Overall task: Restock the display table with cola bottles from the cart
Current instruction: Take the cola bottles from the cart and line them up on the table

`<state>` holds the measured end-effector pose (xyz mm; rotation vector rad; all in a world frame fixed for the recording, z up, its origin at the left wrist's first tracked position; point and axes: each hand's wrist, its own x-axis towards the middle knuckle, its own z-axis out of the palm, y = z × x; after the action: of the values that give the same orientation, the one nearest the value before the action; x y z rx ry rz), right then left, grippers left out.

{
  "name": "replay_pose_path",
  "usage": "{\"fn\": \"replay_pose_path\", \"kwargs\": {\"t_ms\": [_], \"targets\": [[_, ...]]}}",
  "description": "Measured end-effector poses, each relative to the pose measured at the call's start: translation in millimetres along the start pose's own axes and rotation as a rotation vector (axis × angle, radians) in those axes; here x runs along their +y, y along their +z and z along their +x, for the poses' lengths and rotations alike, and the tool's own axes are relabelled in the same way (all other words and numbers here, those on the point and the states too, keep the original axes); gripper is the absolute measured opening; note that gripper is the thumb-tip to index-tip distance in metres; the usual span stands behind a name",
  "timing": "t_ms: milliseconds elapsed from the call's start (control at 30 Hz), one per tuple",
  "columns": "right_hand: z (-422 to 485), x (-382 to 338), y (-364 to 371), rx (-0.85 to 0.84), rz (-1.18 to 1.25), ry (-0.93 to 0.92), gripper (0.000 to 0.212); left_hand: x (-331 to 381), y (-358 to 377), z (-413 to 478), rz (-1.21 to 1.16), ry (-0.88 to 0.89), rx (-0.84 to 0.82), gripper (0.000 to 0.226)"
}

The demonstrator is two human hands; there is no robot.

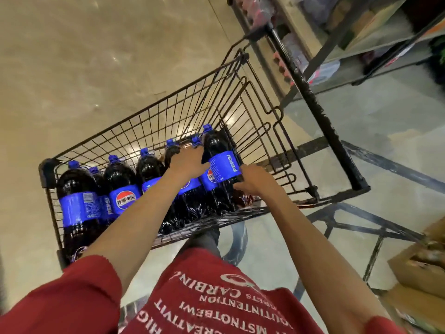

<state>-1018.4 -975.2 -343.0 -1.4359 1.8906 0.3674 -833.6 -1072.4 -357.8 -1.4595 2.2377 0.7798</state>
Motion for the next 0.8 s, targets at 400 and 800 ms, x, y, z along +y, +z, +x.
{"fn": "replay_pose_path", "kwargs": {"t_ms": [400, 800], "targets": [[51, 6, 51, -0.026, 0.252, 0.147, 0.069, 5, 37, 92, -0.821, -0.258, -0.052, 0.084], [73, 22, 53, -0.057, 0.527, 0.184, 0.087, 18, 55, 133, -1.054, -0.489, -0.057, 0.156]]}}
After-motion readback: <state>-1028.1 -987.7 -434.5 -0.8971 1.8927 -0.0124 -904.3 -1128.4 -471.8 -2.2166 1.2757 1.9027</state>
